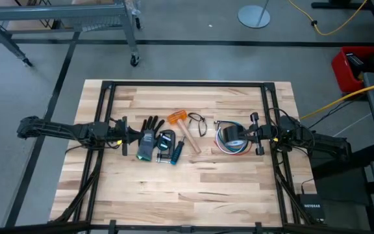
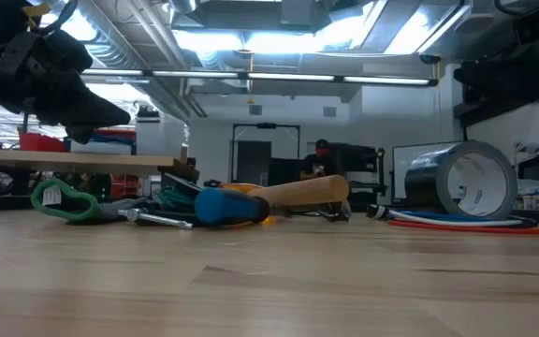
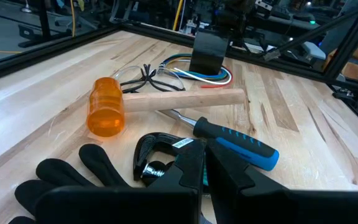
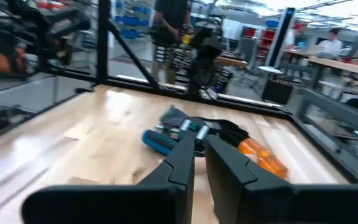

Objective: Coil cords
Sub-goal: Uncoil the green wire from the spool

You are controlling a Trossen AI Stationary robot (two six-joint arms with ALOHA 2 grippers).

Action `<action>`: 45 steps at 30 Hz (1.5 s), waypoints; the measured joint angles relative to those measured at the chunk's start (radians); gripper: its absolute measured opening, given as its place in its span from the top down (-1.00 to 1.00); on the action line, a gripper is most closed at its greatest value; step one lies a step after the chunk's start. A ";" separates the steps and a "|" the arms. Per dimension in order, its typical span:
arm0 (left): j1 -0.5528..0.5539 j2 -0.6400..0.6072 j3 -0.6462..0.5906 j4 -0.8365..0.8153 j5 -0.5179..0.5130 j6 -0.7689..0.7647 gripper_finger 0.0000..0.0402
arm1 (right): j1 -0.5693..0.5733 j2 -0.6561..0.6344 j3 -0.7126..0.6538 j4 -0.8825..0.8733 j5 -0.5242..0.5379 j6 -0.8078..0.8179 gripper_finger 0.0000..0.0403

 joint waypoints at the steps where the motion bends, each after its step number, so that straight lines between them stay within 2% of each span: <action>1: 0.000 0.000 0.000 0.000 0.000 0.000 0.95 | 0.000 0.000 0.000 0.001 -0.017 0.016 0.78; 5: 0.000 0.000 0.000 0.000 0.000 0.000 0.95 | 0.000 0.000 0.001 -0.003 -0.076 0.134 0.78; 10: 0.000 0.000 0.000 0.000 0.000 0.001 0.95 | 0.000 0.000 0.001 -0.002 -0.081 0.198 0.78; 13: 0.000 0.000 0.000 0.000 0.000 0.023 0.95 | 0.000 0.000 0.001 -0.001 -0.022 0.201 0.78; 16: 0.000 0.000 0.000 0.000 0.000 0.035 0.95 | 0.000 0.000 -0.001 0.022 0.000 0.297 0.78; 21: 0.001 0.000 0.000 0.056 -0.002 -0.156 0.95 | 0.000 0.006 0.000 0.248 -0.017 0.448 0.78; 26: 0.002 0.000 0.000 0.154 -0.002 -0.278 0.95 | 0.000 0.073 0.002 0.383 0.055 0.497 0.77; 30: 0.002 0.000 0.000 0.231 -0.002 -0.343 0.95 | 0.000 0.195 0.035 0.401 0.087 0.544 0.63; 36: 0.002 0.000 0.000 0.259 -0.001 -0.374 0.95 | 0.000 0.465 0.144 0.469 0.117 0.616 0.27; 42: 0.005 0.000 0.000 0.253 -0.007 -0.346 0.95 | 0.001 0.794 0.359 0.444 0.025 0.650 0.08; 45: 0.005 0.000 0.000 0.250 -0.007 -0.304 0.95 | 0.001 0.968 0.502 0.328 -0.008 0.652 0.07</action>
